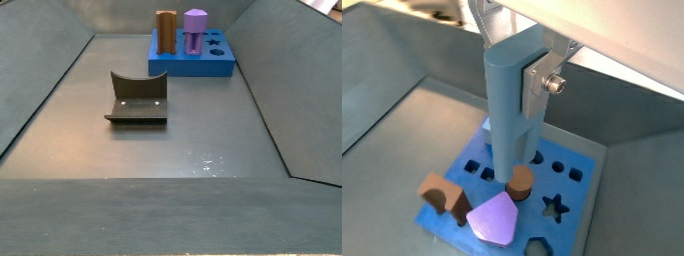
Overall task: Pick up the square-circle object. Move up. Move to above the board. Insert the square-circle object.
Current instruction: Insert the square-circle object.
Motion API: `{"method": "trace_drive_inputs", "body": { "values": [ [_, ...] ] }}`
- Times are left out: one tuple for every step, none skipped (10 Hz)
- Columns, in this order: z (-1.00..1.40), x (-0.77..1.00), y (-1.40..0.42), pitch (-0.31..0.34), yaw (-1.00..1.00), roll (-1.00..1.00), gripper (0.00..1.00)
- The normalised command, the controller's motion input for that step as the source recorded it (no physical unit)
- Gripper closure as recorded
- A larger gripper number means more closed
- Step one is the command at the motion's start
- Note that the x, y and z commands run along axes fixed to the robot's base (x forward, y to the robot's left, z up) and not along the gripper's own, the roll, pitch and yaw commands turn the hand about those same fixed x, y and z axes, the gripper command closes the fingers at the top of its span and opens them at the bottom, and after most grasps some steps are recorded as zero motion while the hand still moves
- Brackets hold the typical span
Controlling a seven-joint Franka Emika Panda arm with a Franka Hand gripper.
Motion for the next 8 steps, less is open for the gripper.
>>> {"method": "trace_drive_inputs", "body": {
  "values": [
    [-0.23, 0.00, -0.07, -0.116, -0.98, -0.07, 1.00],
    [-0.22, 0.00, -0.07, -0.109, -0.98, -0.08, 1.00],
    [-0.22, 0.00, -0.07, -0.104, -0.98, -0.07, 1.00],
    [-0.23, 0.00, -0.05, -0.101, -0.99, -0.07, 1.00],
    [-0.23, 0.00, -0.05, -0.100, -0.99, -0.07, 1.00],
    [-0.23, 0.00, -0.03, -0.094, -1.00, -0.07, 1.00],
    [-0.23, 0.00, -0.04, -0.090, -1.00, -0.07, 1.00],
    [-0.16, 0.00, -0.03, -0.004, -1.00, -0.03, 1.00]
  ]
}}
